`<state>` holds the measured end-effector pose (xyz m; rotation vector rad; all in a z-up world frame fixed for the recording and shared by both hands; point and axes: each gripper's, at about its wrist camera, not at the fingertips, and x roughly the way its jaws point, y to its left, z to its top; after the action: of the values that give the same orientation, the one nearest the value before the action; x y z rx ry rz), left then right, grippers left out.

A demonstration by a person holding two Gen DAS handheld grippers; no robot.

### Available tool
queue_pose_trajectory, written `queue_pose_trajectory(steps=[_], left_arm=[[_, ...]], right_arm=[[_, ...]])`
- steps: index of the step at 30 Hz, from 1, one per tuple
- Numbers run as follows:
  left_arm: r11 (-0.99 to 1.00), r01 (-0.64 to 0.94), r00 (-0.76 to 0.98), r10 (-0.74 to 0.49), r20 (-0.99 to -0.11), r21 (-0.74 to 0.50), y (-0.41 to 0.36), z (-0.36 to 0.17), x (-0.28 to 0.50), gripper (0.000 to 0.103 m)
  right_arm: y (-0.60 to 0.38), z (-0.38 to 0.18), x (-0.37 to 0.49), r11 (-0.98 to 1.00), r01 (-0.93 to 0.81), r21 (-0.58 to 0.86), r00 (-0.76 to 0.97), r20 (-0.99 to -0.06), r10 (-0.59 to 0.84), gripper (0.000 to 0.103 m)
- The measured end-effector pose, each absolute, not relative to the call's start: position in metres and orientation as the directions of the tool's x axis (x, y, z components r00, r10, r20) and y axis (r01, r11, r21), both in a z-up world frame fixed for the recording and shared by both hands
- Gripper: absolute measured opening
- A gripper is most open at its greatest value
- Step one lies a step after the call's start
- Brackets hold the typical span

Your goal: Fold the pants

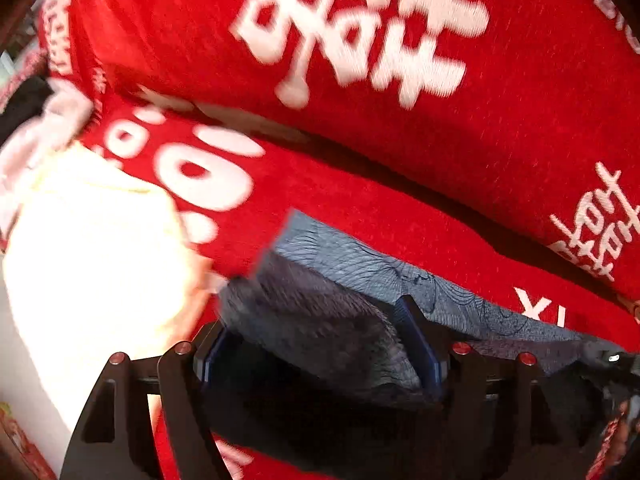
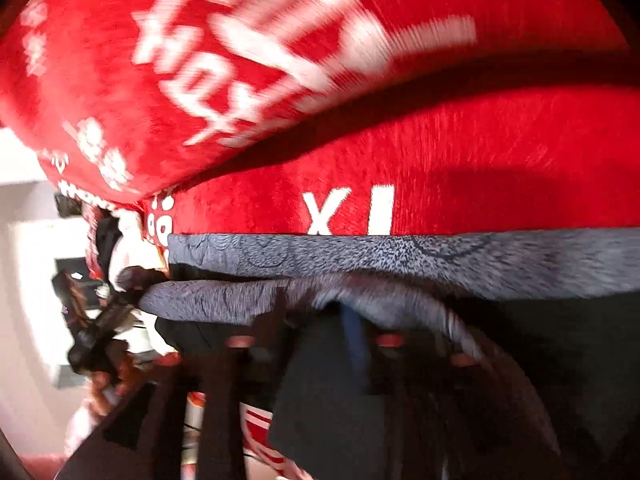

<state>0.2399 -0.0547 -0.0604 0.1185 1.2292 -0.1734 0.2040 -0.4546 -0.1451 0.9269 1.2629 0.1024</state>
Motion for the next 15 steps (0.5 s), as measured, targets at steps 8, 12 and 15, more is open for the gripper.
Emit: queue_pose_trajectory(steps=[8, 12, 15], left_arm=[[0.967, 0.249, 0.349, -0.044, -0.936, 0.047, -0.081, -0.05, 0.214, 0.076], [0.949, 0.305, 0.332, -0.024, -0.943, 0.083, -0.113, -0.079, 0.215, 0.076], [0.931, 0.306, 0.317, 0.098, -0.944, 0.199, -0.127, -0.123, 0.227, 0.076]], right_arm=[[-0.397, -0.124, 0.198, 0.758, 0.25, 0.603, 0.286, -0.794, 0.537, 0.051], [-0.39, -0.146, 0.224, 0.813, 0.226, 0.537, 0.256, -0.838, 0.482, 0.051], [-0.403, -0.162, 0.234, 0.827, 0.271, 0.492, 0.252, -0.866, 0.432, 0.046]])
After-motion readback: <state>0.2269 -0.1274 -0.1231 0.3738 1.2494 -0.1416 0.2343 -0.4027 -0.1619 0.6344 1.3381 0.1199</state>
